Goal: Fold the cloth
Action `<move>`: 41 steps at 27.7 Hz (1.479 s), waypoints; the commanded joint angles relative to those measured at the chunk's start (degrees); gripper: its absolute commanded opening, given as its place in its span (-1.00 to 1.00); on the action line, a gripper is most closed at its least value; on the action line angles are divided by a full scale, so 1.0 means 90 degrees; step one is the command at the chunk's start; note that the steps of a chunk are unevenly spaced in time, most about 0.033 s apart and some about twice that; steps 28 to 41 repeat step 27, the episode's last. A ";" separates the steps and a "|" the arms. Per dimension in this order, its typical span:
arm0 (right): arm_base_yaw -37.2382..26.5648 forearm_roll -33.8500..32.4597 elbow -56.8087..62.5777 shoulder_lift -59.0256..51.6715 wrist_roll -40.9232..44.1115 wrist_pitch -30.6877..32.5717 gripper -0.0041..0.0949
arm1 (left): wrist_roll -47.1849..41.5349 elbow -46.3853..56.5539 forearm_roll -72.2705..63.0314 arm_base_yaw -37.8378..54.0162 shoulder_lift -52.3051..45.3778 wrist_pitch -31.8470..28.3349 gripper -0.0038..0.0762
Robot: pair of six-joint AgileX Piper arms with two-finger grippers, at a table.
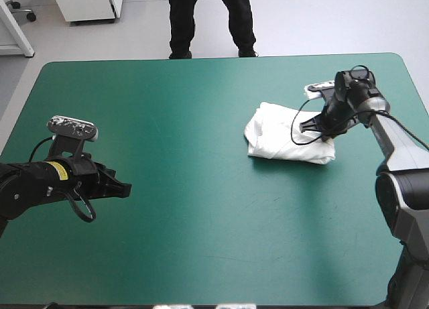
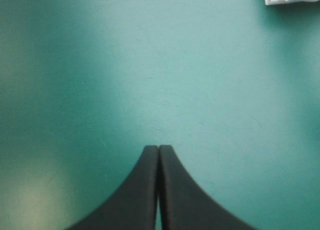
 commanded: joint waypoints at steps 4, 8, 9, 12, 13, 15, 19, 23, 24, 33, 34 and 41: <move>-0.0815 -0.1026 0.1475 -0.1289 0.0481 -0.0681 -0.95 | -0.0004 -0.0168 -0.0152 0.0001 -0.0074 -0.0496 -0.93; -0.1373 -0.1481 0.2428 -0.1905 0.0854 -0.1114 -0.95 | -0.0004 -0.0168 -0.0152 0.0001 -0.0074 -0.0604 -0.93; -0.1489 -0.1544 0.2597 -0.2026 0.0911 -0.1176 -0.95 | -0.0004 -0.0168 -0.0152 0.0001 -0.0074 -0.0604 -0.93; -0.1946 -0.1746 0.3111 -0.2404 0.1114 -0.1340 -0.95 | -0.0004 -0.0168 -0.0152 0.0001 -0.0074 -0.0604 -0.93; -0.2080 -0.1746 0.3210 -0.2510 0.1162 -0.1354 -0.95 | 0.0015 -0.0168 -0.0152 0.0001 -0.0074 -0.0604 -0.93; -0.2399 -0.1733 0.3405 -0.2704 0.1265 -0.1354 -0.95 | 0.0030 -0.0168 -0.0152 0.0001 -0.0074 -0.0614 -0.93; -0.2881 -0.1559 0.3548 -0.2967 0.1337 -0.1399 -0.95 | 0.0030 -0.0168 -0.0152 0.0001 -0.0074 -0.0614 -0.93; -0.2880 -0.1427 0.3536 -0.2893 0.1312 -0.1081 -0.70 | 0.0065 -0.0168 -0.0152 0.0001 -0.0074 -0.0614 -0.93; -0.2880 -0.1382 0.3536 -0.2876 0.1312 -0.1052 -0.57 | 0.0065 -0.0168 -0.0152 0.0001 -0.0074 -0.0614 -0.93; -0.2880 -0.1325 0.3536 -0.2831 0.1443 -0.1041 0.39 | 0.0065 -0.0168 -0.0152 0.0001 -0.0074 -0.0614 -0.93; -0.2880 -0.1325 0.3536 -0.2831 0.1443 -0.1041 0.39 | 0.0065 -0.0168 -0.0152 0.0001 -0.0074 -0.0614 -0.93; -0.2880 -0.1325 0.3536 -0.2831 0.1443 -0.1041 0.39 | 0.0065 -0.0168 -0.0152 0.0001 -0.0074 -0.0614 -0.93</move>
